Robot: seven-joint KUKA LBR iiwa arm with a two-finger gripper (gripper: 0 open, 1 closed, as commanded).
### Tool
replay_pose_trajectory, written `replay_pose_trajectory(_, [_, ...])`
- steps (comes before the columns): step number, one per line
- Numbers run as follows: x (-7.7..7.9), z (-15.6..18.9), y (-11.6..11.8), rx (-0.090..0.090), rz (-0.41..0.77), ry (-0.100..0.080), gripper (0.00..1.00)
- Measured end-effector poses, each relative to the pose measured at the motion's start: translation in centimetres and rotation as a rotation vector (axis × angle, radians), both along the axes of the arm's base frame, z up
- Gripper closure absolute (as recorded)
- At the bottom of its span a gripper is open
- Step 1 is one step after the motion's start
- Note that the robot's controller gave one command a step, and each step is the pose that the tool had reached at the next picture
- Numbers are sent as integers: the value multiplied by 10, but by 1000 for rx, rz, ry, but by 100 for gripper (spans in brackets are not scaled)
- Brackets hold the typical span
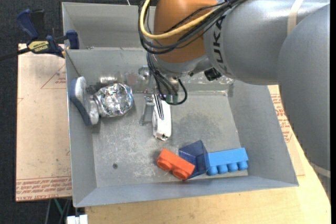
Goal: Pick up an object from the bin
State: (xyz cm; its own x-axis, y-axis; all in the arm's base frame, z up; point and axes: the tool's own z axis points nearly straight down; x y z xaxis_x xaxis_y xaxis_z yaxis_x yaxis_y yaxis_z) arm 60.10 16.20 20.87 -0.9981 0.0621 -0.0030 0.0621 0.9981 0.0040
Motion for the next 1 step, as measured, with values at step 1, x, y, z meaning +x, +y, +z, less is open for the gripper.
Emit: replay_pose_trajectory(1, [-3,-11,-11,-2,147,-2,0])
